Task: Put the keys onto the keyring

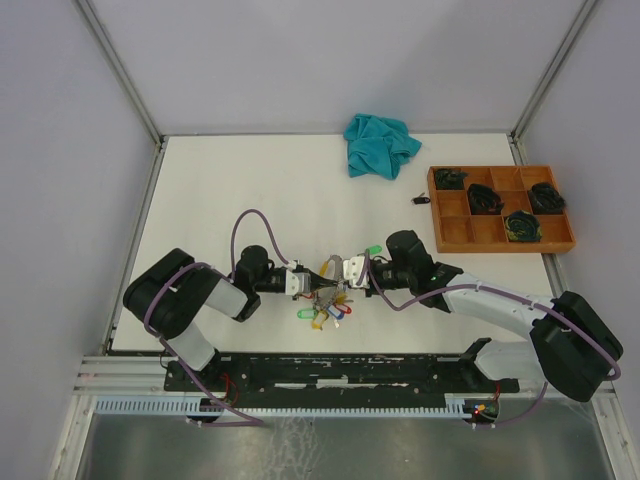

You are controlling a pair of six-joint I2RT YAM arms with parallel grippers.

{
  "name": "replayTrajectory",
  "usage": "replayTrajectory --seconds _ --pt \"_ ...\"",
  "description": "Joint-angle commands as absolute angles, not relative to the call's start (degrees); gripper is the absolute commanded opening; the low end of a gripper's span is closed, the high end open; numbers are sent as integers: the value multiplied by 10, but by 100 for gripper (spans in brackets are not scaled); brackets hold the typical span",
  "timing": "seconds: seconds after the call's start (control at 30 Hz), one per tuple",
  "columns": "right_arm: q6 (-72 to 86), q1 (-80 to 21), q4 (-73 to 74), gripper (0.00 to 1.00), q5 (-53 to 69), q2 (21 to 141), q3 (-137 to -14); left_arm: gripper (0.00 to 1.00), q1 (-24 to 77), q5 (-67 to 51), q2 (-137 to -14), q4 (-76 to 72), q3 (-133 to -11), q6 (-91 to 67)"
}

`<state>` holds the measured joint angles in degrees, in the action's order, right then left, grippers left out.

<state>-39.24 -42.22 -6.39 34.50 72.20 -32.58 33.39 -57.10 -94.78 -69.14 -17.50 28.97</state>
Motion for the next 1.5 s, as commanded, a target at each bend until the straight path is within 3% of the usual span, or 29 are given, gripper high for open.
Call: replayTrajectory --seconds 0.0,1.47 --pt "-391 -420 -90 1 359 725 -347 3 332 -584 -944 -711 -182 316" --pt "-402 -419 -86 1 415 755 -374 3 336 -601 -946 -706 -189 312"
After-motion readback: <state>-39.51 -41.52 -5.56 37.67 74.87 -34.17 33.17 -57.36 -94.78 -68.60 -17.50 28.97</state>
